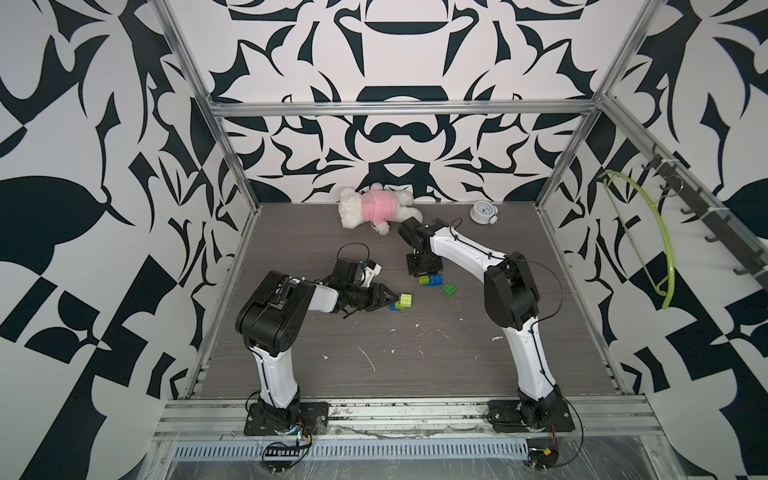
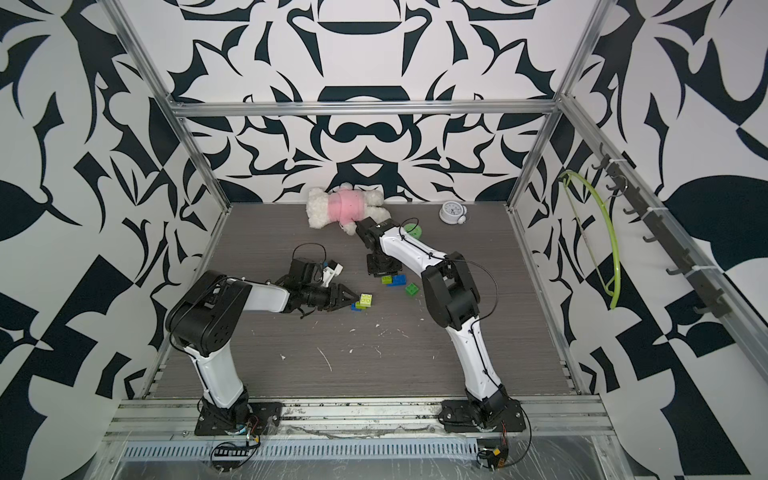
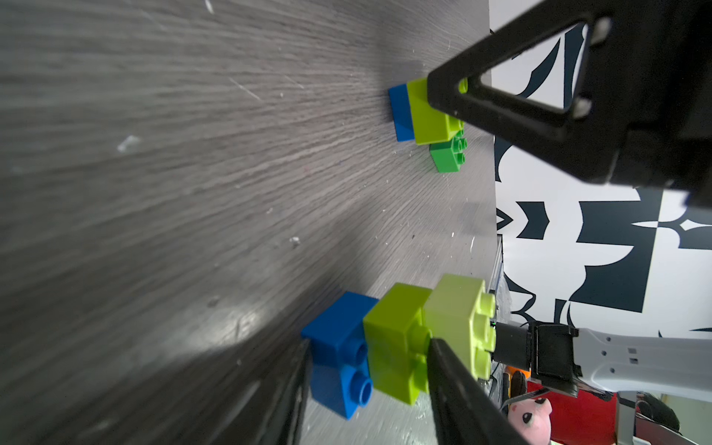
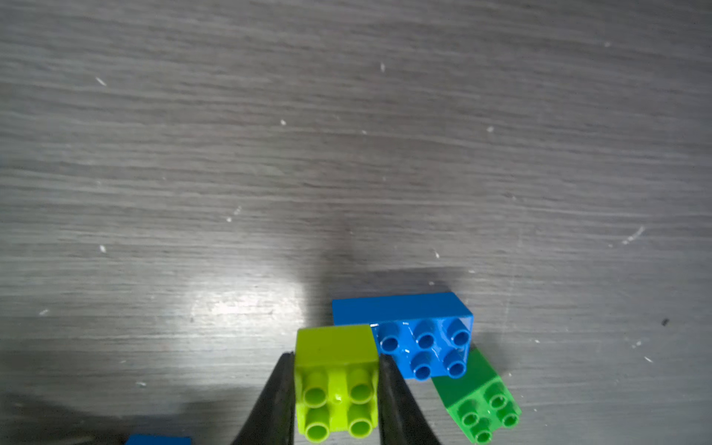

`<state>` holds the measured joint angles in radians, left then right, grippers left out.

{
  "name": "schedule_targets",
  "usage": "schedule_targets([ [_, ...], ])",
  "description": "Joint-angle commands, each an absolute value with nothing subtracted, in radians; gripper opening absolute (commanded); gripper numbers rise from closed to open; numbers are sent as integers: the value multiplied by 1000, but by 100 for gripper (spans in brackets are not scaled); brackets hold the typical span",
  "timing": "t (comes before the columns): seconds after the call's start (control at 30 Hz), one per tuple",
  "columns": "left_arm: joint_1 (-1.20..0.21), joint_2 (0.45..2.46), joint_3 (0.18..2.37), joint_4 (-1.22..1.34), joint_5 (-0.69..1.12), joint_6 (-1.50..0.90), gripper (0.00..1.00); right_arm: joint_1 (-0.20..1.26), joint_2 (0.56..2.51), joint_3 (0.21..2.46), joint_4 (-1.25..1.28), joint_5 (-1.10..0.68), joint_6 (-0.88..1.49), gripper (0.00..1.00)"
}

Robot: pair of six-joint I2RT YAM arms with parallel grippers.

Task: Assemble the letter y with lego
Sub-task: Assemble the lego brick with the lego brick.

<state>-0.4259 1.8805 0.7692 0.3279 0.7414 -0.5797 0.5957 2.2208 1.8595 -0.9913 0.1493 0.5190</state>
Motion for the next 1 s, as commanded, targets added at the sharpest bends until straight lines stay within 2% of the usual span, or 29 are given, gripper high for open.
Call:
schedule_targets([
  [0.0, -403, 1993, 690, 15, 497, -573, 54, 591, 2263, 1754, -1017, 176, 547, 4],
  [0.27, -403, 1991, 690, 15, 495, -573, 54, 590, 2265, 1776, -989, 125, 545, 6],
  [0.97, -403, 1991, 690, 15, 494, -573, 54, 591, 2194, 1899, -1009, 144, 549, 38],
])
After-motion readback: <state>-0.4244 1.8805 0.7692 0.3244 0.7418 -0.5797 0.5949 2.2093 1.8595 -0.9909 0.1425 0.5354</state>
